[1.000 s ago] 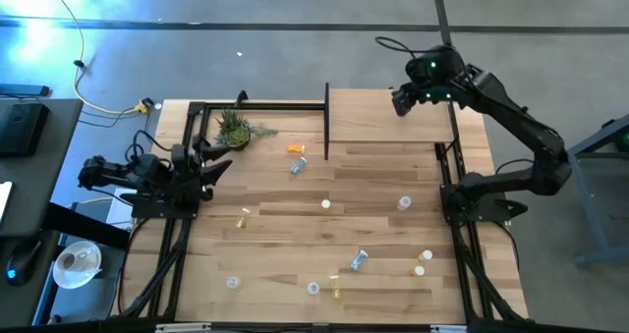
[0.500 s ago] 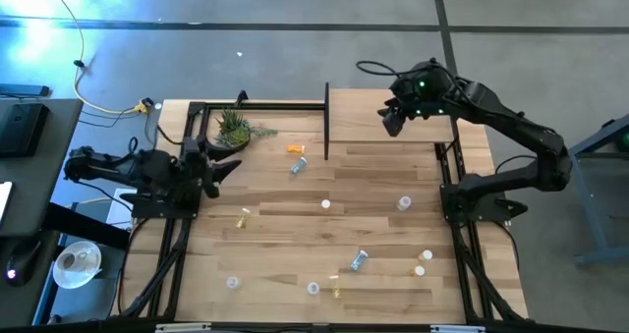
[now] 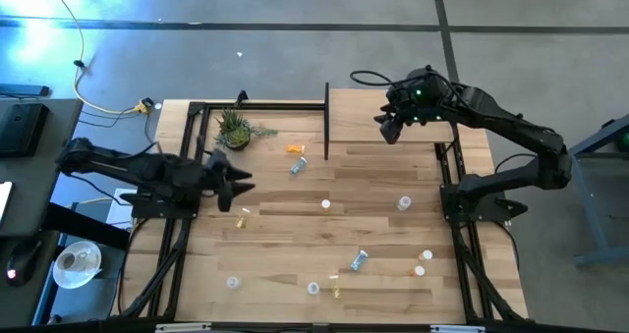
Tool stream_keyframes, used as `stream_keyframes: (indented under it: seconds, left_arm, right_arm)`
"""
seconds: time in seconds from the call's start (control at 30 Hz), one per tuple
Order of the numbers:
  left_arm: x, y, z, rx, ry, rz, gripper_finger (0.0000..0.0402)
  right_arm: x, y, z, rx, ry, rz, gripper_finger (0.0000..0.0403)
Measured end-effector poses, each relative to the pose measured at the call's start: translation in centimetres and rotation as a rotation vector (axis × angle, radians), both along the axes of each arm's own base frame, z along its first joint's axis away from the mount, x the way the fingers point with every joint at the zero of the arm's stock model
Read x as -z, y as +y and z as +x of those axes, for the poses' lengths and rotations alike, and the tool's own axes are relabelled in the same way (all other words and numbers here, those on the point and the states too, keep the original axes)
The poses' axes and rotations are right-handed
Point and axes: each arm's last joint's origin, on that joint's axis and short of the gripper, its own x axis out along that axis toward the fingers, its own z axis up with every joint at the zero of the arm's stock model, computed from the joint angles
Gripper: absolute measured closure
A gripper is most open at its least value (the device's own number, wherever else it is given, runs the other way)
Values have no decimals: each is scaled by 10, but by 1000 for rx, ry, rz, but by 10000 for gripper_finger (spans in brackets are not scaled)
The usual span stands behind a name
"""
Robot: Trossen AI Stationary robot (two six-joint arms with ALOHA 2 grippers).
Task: Pick and place medicine bottles onto shelf by color
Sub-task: Put the left yellow pill bottle on the shelf
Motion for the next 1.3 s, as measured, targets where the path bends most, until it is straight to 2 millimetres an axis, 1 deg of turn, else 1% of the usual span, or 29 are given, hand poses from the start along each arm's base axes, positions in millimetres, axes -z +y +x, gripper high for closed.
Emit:
stream_keyframes:
  seconds: [0.17,0.4,0.53,0.63,0.97,1.3]
  left_arm:
    - [16,-4,5,45,151,-126,204]
    - [38,-9,7,5,369,-292,204]
    - [46,-16,9,-14,445,-399,204]
    - [50,-21,11,-24,483,-445,204]
    - [65,-32,16,-94,602,-493,204]
    - [85,-35,25,-154,732,-460,204]
  right_arm:
    - [0,0,0,16,-7,14,235]
    - [0,0,0,16,-7,14,235]
    - [0,0,0,16,-7,14,235]
    - [0,0,0,16,-6,14,235]
    - [0,-1,1,15,-10,12,235]
    - [-1,-1,2,15,-24,5,235]
